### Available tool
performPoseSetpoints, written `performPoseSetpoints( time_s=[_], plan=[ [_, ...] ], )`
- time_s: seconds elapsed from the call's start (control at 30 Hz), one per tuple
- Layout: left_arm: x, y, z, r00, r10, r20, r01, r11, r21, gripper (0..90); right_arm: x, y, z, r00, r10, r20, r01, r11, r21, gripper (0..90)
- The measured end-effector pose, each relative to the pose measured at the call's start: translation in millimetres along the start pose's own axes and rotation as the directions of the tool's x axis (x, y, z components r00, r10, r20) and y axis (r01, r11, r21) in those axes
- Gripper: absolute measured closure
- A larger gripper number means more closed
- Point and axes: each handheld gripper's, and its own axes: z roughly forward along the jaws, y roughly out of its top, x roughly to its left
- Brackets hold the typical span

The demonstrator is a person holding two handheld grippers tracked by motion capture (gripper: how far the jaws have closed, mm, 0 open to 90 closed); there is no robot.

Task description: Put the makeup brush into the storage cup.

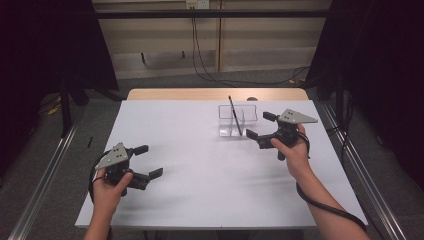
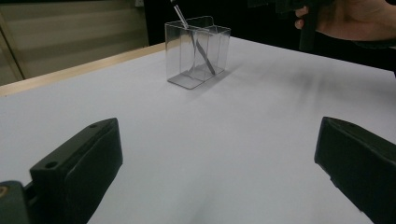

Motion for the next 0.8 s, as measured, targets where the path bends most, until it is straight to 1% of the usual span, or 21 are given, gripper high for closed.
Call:
performPoseSetpoints(
  time_s=[0.2, 0.27, 0.33, 0.43, 0.53, 0.57, 0.67, 0.7, 0.8],
  plan=[
    [0.3, -0.2, -0.5, 1.0, -0.002, -0.001, 0.002, 1.0, -0.002, 0.9, 0.2, -5.1, -6.5, 1.0, 0.004, -0.003, -0.004, 1.0, -0.001, 0.0],
    [0.6, -0.2, -0.7, 1.0, 0.003, -0.001, -0.003, 1.0, 0.001, 0.9, 0.0, -6.6, -9.0, 1.0, 0.004, 0.002, -0.004, 1.0, -0.002, 0.0],
    [0.3, -0.2, -0.5, 1.0, -0.002, -0.001, 0.002, 1.0, -0.001, 0.9, -0.2, -8.0, -11.5, 1.0, 0.009, 0.004, -0.009, 1.0, -0.001, 0.0],
    [0.5, -0.3, -0.2, 1.0, 0.003, -0.001, -0.003, 1.0, 0.003, 0.9, -0.5, -9.3, -15.5, 1.0, 0.004, 0.006, -0.004, 1.0, -0.003, 0.0],
    [0.5, -0.2, -0.1, 1.0, 0.004, -0.001, -0.004, 1.0, 0.003, 0.9, -0.6, -10.2, -19.4, 1.0, 0.008, 0.006, -0.008, 1.0, -0.005, 0.0],
    [0.2, -0.3, 0.1, 1.0, -0.003, -0.001, 0.003, 1.0, -0.002, 0.9, -0.6, -10.5, -20.7, 1.0, 0.004, 0.006, -0.004, 1.0, -0.006, 0.0],
    [0.8, -0.4, -0.3, 1.0, 0.004, -0.002, -0.004, 1.0, 0.003, 0.9, 0.1, -11.8, -23.9, 1.0, 0.001, 0.007, -0.001, 1.0, -0.006, 0.0],
    [0.5, -0.4, -0.1, 1.0, -0.002, -0.003, 0.002, 1.0, -0.003, 0.9, 0.2, -12.5, -24.6, 1.0, 0.003, 0.006, -0.003, 1.0, -0.005, 0.0],
    [0.7, -0.2, -0.6, 1.0, 0.001, -0.004, -0.001, 1.0, -0.003, 0.9, 1.3, -14.1, -27.8, 1.0, -0.001, 0.008, 0.001, 1.0, -0.001, 0.0]
  ],
)
